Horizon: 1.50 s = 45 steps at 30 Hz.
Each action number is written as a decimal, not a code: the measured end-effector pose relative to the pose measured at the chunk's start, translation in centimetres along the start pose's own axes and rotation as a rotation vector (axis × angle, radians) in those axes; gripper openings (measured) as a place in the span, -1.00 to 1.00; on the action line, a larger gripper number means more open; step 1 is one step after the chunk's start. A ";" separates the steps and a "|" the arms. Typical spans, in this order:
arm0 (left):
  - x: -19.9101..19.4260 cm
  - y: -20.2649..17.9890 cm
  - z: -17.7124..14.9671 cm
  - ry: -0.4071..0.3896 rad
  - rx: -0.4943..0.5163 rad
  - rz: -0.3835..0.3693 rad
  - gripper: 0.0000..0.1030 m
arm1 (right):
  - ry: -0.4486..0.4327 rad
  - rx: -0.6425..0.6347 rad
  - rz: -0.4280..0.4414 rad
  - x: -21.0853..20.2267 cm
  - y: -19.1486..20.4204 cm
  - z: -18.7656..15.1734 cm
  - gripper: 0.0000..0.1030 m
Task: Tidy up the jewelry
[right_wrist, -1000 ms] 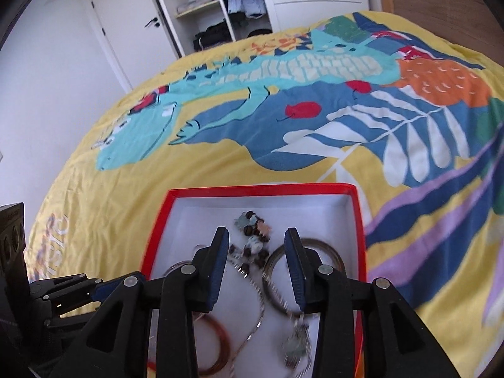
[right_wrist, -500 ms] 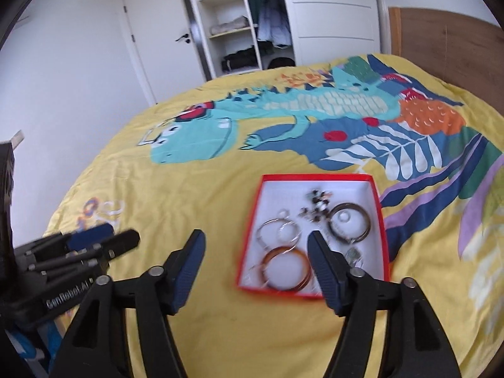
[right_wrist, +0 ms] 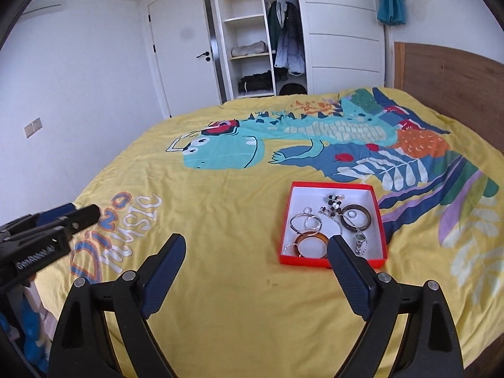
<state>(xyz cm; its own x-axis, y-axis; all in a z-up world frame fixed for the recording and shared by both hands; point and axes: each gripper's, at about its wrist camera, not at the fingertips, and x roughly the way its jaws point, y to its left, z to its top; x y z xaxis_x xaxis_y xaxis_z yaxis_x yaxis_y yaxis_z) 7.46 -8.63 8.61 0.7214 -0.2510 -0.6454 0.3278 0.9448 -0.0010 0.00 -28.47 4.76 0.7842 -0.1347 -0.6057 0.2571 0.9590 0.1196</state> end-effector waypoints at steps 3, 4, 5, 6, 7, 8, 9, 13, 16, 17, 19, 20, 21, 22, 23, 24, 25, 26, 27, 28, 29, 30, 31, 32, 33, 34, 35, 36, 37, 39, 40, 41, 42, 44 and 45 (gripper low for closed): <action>-1.9 0.9 -0.5 -0.032 -0.007 0.019 -0.03 | -0.005 -0.006 -0.007 -1.2 0.4 -0.6 0.84; -2.5 1.2 -0.7 -0.041 -0.007 0.026 -0.03 | -0.008 -0.008 -0.011 -1.5 0.5 -0.7 0.85; -3.1 1.5 -0.9 -0.051 -0.011 0.031 -0.03 | -0.013 -0.010 -0.015 -2.0 0.7 -0.9 0.86; -3.7 1.8 -1.1 -0.059 -0.018 0.034 -0.03 | -0.019 -0.012 -0.019 -2.4 0.8 -1.1 0.86; -4.0 2.1 -1.2 -0.064 -0.024 0.035 -0.03 | -0.024 -0.013 -0.021 -2.7 0.9 -1.2 0.87; -4.3 2.4 -1.3 -0.067 -0.028 0.037 -0.03 | -0.029 -0.015 -0.024 -3.0 1.0 -1.3 0.88; -4.7 2.6 -1.4 -0.070 -0.030 0.040 -0.03 | -0.036 -0.017 -0.029 -3.5 1.1 -1.4 0.90; -5.7 3.4 -1.9 -0.082 -0.038 0.055 -0.03 | -0.061 -0.022 -0.043 -4.7 1.4 -1.7 0.99; -6.3 3.7 -2.2 -0.089 -0.043 0.063 -0.03 | -0.074 -0.026 -0.052 -5.6 1.6 -1.9 0.99; -6.5 3.8 -2.4 -0.090 -0.042 0.065 -0.03 | -0.078 -0.026 -0.054 -5.8 1.6 -2.0 0.99; -6.7 3.9 -2.6 -0.090 -0.041 0.069 -0.03 | -0.089 -0.027 -0.059 -6.3 1.7 -2.2 0.99; -6.9 4.0 -2.8 -0.092 -0.041 0.074 -0.03 | -0.094 -0.027 -0.061 -6.5 1.8 -2.3 0.99; -7.0 4.1 -2.9 -0.093 -0.041 0.076 -0.03 | -0.095 -0.028 -0.062 -6.7 1.8 -2.3 0.99; -7.1 4.2 -3.0 -0.094 -0.042 0.080 -0.03 | -0.096 -0.030 -0.064 -6.8 1.9 -2.4 0.99; -7.3 4.3 -3.1 -0.096 -0.044 0.082 -0.03 | -0.097 -0.031 -0.066 -6.9 1.9 -2.5 0.99; -7.4 4.4 -3.3 -0.099 -0.046 0.084 -0.03 | -0.099 -0.033 -0.068 -7.1 2.0 -2.5 0.99; -7.5 4.5 -3.4 -0.101 -0.047 0.087 -0.03 | -0.101 -0.036 -0.070 -7.2 2.0 -2.7 0.99; -7.7 4.6 -3.5 -0.104 -0.050 0.090 -0.03 | -0.101 -0.040 -0.071 -7.3 2.1 -2.7 0.99; -7.8 4.7 -3.6 -0.105 -0.053 0.090 -0.03 | -0.101 -0.042 -0.074 -7.4 2.2 -2.8 0.99; -7.9 4.8 -3.7 -0.106 -0.055 0.090 -0.03 | -0.102 -0.043 -0.076 -7.5 2.2 -2.9 0.99; -8.0 4.9 -3.8 -0.109 -0.057 0.092 -0.03 | -0.103 -0.043 -0.077 -7.6 2.2 -3.0 0.99; -8.1 4.9 -3.9 -0.113 -0.058 0.094 -0.03 | -0.104 -0.044 -0.079 -7.7 2.2 -3.1 0.99; -8.2 5.0 -3.9 -0.117 -0.058 0.096 -0.03 | -0.105 -0.045 -0.082 -7.8 2.2 -3.2 0.99; -8.4 5.0 -4.0 -0.124 -0.055 0.100 -0.03 | -0.106 -0.045 -0.084 -7.9 2.1 -3.2 0.99; -8.5 5.0 -4.1 -0.128 -0.054 0.101 -0.03 | -0.107 -0.044 -0.085 -8.0 2.1 -3.3 0.99; -8.5 5.0 -4.1 -0.130 -0.053 0.102 -0.03 | -0.108 -0.042 -0.086 -8.0 2.1 -3.4 0.99; -8.6 5.0 -4.2 -0.130 -0.054 0.099 -0.03 | -0.108 -0.042 -0.088 -8.0 2.1 -3.4 0.99; -8.6 5.0 -4.2 -0.129 -0.054 0.095 -0.03 | -0.108 -0.042 -0.089 -8.0 2.0 -3.4 0.99; -8.6 5.0 -4.2 -0.128 -0.055 0.092 -0.03 | -0.107 -0.041 -0.090 -8.0 2.0 -3.5 0.99; -8.5 4.9 -4.3 -0.123 -0.054 0.086 -0.03 | -0.105 -0.042 -0.091 -7.9 2.0 -3.5 0.99; -8.4 4.9 -4.3 -0.120 -0.054 0.085 -0.03 | -0.102 -0.043 -0.092 -7.8 1.9 -3.5 0.99; -8.4 4.8 -4.4 -0.117 -0.053 0.085 -0.03 | -0.100 -0.043 -0.093 -7.8 1.9 -3.6 0.99; -8.3 4.7 -4.4 -0.116 -0.051 0.085 -0.03 | -0.098 -0.043 -0.094 -7.7 1.9 -3.7 0.99; -8.2 4.6 -4.5 -0.112 -0.046 0.082 -0.02 | -0.093 -0.044 -0.096 -7.5 1.8 -3.7 0.99; -8.1 4.5 -4.6 -0.110 -0.044 0.081 -0.02 | -0.089 -0.043 -0.098 -7.3 1.7 -3.8 0.99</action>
<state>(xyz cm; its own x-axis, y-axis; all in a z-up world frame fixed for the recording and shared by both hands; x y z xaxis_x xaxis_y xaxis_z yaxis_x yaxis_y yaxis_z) 0.32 -1.34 10.30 0.8075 -0.1931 -0.5574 0.2408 0.9705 0.0126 -7.46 -24.90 6.38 0.8040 -0.2481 -0.5404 0.3118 0.9497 0.0279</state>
